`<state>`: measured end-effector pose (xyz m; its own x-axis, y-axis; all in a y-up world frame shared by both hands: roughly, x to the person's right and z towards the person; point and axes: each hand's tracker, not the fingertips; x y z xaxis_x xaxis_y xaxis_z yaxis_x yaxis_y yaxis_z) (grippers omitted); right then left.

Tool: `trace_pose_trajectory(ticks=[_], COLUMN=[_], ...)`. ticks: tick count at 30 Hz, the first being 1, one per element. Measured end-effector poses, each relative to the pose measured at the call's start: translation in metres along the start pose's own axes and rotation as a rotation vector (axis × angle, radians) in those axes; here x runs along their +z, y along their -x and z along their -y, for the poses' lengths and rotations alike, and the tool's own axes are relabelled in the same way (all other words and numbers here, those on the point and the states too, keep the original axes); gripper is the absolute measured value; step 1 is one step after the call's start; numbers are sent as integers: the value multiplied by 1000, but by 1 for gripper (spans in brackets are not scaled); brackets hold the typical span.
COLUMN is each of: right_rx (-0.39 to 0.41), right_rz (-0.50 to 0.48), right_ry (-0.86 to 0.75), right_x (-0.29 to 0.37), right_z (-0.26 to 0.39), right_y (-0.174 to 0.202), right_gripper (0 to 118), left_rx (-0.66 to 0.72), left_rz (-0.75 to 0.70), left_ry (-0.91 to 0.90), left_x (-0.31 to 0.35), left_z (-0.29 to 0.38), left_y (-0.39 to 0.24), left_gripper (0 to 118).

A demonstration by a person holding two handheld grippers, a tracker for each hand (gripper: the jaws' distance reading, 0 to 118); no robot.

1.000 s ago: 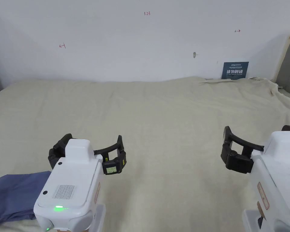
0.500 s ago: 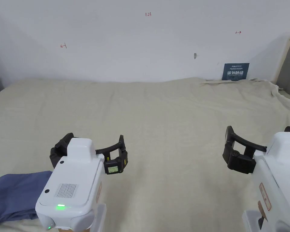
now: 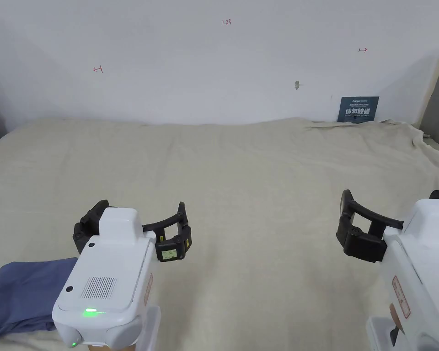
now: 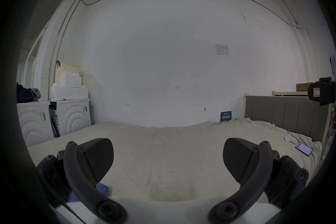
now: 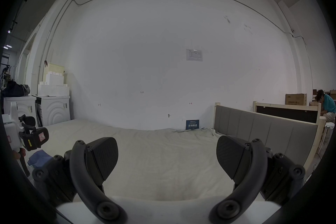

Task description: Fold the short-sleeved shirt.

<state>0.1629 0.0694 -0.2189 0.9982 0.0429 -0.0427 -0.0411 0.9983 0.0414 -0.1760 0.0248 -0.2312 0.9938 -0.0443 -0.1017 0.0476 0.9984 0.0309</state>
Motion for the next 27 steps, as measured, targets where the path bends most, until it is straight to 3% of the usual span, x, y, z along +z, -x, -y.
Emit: trace_pose_trajectory(ticks=[27], right_rx=[1], right_rz=[1], right_ry=[-1], right_x=[4], right_z=[-7], right_y=[10], right_gripper=[109], left_rx=[-15], left_rz=[11], left_ry=[-6], left_x=[-2], left_z=[-2], left_y=[-1], left_gripper=[118])
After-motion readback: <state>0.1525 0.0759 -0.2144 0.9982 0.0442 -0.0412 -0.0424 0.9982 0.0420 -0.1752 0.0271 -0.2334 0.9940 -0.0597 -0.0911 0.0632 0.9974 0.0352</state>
